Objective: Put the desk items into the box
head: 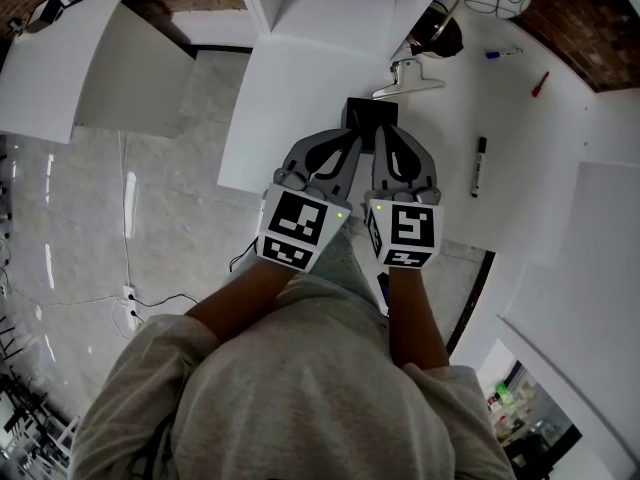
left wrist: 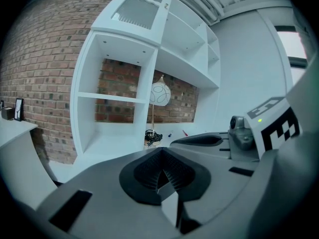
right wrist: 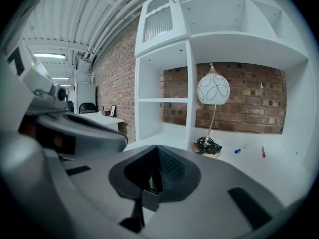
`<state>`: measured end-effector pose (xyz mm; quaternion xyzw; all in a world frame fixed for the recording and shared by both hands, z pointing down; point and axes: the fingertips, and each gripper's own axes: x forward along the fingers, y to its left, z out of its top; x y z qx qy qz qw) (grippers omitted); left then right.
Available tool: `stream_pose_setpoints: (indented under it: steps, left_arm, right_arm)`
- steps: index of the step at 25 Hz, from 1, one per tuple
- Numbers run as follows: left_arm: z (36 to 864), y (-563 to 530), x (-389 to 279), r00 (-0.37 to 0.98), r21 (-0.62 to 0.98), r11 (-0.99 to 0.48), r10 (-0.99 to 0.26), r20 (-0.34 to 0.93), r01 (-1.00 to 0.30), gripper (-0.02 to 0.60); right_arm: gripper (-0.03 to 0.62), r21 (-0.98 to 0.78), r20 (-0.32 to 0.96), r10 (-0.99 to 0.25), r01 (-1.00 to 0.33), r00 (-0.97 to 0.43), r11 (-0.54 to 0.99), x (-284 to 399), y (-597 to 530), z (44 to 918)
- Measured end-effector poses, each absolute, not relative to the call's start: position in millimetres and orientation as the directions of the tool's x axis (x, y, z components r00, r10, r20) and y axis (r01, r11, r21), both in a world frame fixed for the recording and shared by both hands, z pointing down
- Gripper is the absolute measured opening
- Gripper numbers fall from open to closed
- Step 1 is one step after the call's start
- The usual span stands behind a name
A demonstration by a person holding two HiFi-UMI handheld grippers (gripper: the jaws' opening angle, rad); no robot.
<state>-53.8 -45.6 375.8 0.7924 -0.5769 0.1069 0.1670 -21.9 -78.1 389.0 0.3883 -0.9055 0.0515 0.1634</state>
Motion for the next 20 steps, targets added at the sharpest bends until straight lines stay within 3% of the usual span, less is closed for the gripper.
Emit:
stream_pose_setpoints:
  steps: [20]
  left_arm:
    - [373.3, -67.1, 28.7, 0.447, 0.13, -0.43, -0.827, 0.341, -0.894, 0.009]
  right_arm:
    - [0.017, 0.041, 0.313, -0.776, -0.809, -0.547, 0.587, 57.6, -81.3, 371.6]
